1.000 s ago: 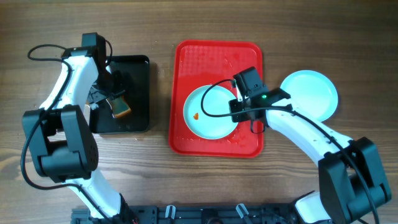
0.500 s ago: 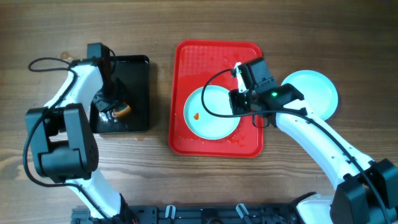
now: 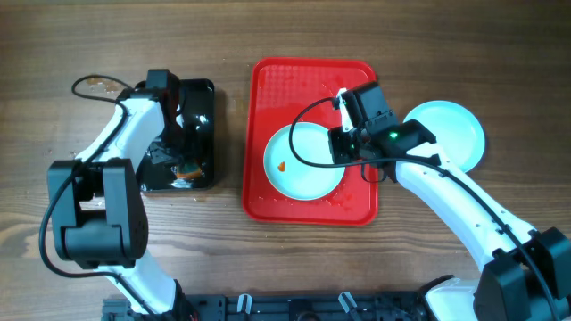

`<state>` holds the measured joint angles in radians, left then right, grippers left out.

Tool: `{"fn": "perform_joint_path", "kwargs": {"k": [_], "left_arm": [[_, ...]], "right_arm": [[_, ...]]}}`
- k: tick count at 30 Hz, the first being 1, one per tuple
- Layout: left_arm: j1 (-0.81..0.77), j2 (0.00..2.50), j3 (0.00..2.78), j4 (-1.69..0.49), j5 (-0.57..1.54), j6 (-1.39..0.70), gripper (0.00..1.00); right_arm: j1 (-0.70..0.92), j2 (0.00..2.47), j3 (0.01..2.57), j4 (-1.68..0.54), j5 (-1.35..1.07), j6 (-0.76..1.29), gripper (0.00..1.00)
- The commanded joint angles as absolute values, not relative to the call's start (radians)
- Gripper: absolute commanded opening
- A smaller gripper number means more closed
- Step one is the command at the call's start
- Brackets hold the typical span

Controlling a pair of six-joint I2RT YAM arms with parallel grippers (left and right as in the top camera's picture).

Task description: Clean dirty plates on tray and stack at the side

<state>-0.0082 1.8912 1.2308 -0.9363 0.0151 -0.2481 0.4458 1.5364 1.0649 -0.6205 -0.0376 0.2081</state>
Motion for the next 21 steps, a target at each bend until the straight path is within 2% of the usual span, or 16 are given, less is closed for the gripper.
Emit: {"fn": "perform_joint_path", "kwargs": {"k": [1, 2, 3, 4, 7, 9, 19, 21], "left_arm": [[-0.013, 1.866, 1.234, -0.915, -0.021, -0.231, 0.83], [-0.013, 1.868, 1.217, -0.884, -0.028, -0.255, 0.91], [-0.013, 1.868, 1.2, -0.855, -0.028, -0.273, 0.9], [-0.013, 1.87, 1.174, -0.812, -0.028, -0.289, 0.83], [-0.014, 1.88, 1.102, -0.72, -0.027, -0.326, 0.4], [-0.014, 1.886, 1.068, -0.691, -0.028, -0.326, 0.06], [-0.013, 1.778, 1.205, -0.891, -0.028, -0.239, 0.06], [-0.013, 1.754, 1.208, -0.893, -0.028, -0.239, 0.31]], "right_arm": [[0.445, 1.525, 1.081, -0.615, -0.053, 0.221, 0.34], [0.445, 1.525, 1.081, -0.615, -0.053, 0.221, 0.33], [0.445, 1.525, 1.081, -0.615, -0.053, 0.221, 0.33], [0.445, 1.525, 1.081, -0.615, -0.053, 0.221, 0.34], [0.445, 1.525, 1.081, -0.616, -0.053, 0.221, 0.33], [0.445, 1.525, 1.081, -0.617, -0.053, 0.228, 0.33], [0.445, 1.525, 1.081, -0.616, -0.054, 0.239, 0.33], [0.445, 1.525, 1.081, -0.616, -0.054, 0.24, 0.33]]}}
